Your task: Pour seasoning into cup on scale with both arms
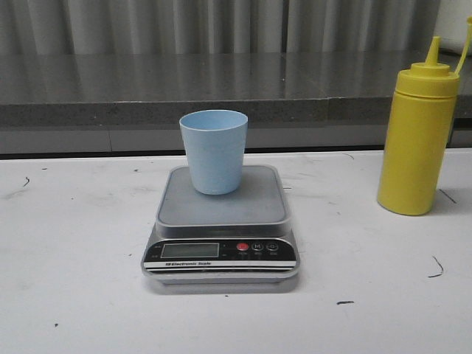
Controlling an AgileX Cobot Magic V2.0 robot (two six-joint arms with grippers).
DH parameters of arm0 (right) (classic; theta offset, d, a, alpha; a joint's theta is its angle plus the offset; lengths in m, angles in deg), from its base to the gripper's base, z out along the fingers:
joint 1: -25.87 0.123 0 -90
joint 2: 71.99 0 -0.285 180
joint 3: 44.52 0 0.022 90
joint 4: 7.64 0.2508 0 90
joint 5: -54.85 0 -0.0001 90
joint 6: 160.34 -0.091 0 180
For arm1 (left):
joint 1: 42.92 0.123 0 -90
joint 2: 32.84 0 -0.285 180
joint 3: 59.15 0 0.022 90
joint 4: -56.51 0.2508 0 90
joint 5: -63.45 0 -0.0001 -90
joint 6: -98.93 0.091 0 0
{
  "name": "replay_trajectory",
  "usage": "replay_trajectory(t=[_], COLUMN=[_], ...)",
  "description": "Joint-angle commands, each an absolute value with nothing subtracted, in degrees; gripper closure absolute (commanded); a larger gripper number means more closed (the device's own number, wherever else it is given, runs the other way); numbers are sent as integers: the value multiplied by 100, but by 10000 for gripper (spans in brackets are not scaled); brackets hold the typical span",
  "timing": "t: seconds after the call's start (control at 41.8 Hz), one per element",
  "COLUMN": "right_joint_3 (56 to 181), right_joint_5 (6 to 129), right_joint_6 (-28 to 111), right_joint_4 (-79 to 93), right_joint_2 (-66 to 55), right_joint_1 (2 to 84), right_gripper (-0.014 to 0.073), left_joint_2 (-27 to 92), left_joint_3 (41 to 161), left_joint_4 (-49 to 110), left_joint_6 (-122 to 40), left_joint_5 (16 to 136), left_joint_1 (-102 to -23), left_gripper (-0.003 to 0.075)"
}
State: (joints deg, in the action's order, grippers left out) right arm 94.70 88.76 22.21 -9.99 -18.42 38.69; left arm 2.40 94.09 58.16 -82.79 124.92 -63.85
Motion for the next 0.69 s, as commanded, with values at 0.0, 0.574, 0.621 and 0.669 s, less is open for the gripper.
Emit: replay_trajectory(t=[0.0,0.574,0.621,0.669], right_joint_3=[9698,8409,8290,8202], right_joint_5=[8200,3818,3418,3026], right_joint_6=[2302,2302,2302,2302], right_joint_4=[-883,-268,-268,-268], right_joint_2=[-1501,355,524,712], right_joint_1=[3934,3934,3934,3934], right_gripper=[-50,-50,-50,-50], left_joint_2=[275,275,275,275], left_joint_3=[9539,9539,9539,9539], left_joint_4=[5804,5804,5804,5804], left_joint_6=[-8356,-8356,-8356,-8356], left_joint_5=[12071,12071,12071,12071], left_joint_1=[-6368,-6368,-6368,-6368], left_gripper=[356,356,356,356])
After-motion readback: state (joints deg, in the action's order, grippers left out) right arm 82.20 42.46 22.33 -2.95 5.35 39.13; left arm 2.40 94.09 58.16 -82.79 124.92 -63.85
